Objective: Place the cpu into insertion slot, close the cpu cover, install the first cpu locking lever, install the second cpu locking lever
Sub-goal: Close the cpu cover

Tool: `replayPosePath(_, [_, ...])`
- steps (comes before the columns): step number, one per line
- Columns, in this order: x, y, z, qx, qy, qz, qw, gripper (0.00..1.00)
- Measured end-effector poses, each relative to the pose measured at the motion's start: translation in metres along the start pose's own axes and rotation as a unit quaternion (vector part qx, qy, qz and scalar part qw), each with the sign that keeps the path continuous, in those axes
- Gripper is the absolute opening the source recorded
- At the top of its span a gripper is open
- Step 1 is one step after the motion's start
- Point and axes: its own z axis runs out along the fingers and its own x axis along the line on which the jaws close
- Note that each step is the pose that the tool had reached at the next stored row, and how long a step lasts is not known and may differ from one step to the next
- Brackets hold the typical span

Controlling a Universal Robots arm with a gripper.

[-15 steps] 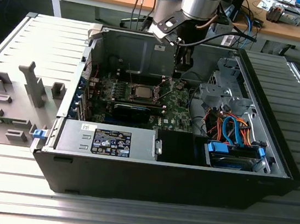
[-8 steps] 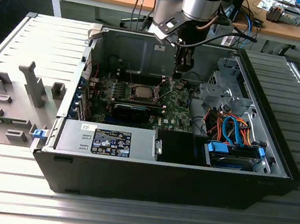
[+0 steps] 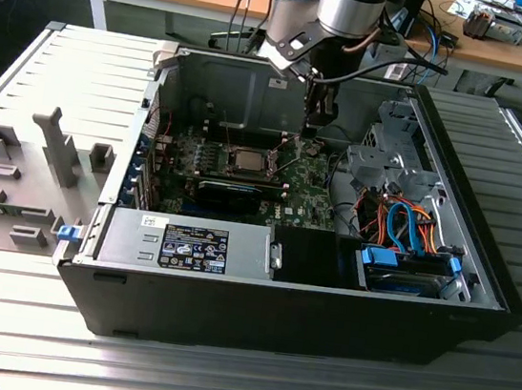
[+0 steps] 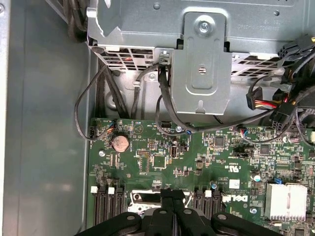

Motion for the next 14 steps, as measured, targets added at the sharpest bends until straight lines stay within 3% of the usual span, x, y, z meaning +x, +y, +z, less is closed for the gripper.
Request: replayPosePath(14, [-0.0001,0.0038,0.0017,0.0,0.0,-0.001,1.0,0.11])
